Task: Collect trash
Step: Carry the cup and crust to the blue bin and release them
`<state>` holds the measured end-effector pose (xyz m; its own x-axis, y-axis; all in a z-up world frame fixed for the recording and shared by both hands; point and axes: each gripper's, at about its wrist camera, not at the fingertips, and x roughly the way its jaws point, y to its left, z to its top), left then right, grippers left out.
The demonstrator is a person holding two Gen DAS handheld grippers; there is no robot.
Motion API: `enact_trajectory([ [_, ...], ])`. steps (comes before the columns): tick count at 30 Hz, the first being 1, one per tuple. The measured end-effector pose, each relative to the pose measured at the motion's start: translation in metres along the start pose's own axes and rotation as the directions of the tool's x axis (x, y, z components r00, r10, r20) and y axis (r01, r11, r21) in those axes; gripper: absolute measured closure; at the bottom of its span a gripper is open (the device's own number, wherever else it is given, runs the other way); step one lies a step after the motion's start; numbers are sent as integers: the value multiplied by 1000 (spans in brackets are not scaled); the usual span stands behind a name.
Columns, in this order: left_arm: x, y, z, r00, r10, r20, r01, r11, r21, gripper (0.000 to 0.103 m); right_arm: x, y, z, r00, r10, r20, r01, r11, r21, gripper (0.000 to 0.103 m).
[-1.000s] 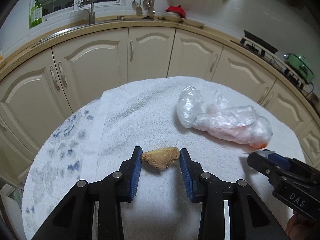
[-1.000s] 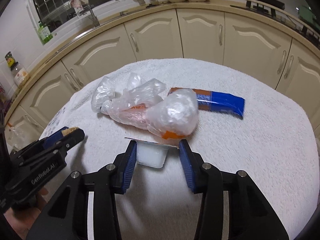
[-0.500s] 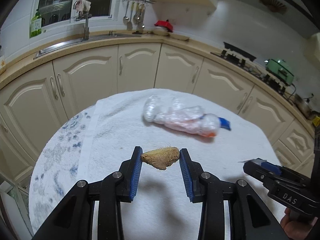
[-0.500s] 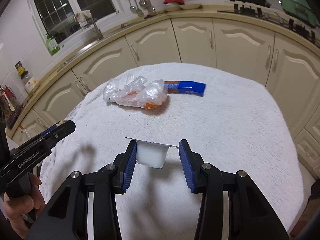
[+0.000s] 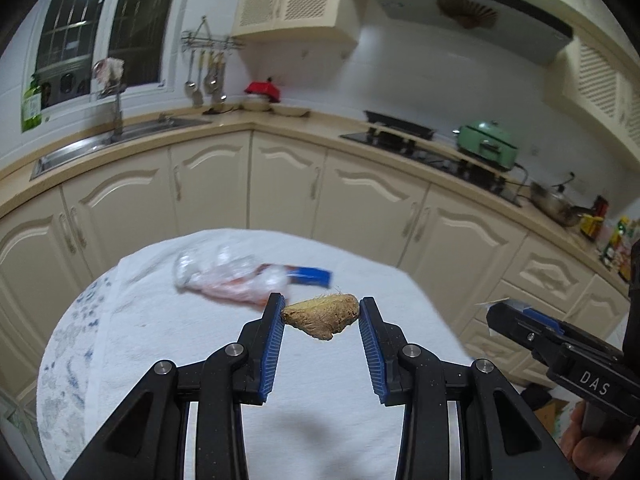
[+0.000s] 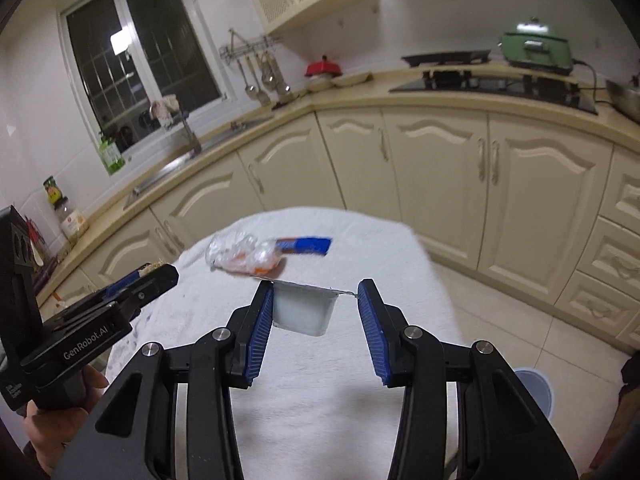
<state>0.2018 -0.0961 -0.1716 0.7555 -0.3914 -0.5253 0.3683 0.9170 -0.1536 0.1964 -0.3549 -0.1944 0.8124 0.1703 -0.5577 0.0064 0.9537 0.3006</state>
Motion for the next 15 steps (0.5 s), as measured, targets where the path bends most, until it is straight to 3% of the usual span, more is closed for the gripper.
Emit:
enact_trajectory([
  [9,-19,-93,-2,989,-145,36,141,984,107,69,-85,-71,9,985,-117,125,107,991,82,60],
  [15,-19,-141,-6,970,-240,25,232,957,176,69,-130,-125,2,960,-228,163,201,965,167,60],
])
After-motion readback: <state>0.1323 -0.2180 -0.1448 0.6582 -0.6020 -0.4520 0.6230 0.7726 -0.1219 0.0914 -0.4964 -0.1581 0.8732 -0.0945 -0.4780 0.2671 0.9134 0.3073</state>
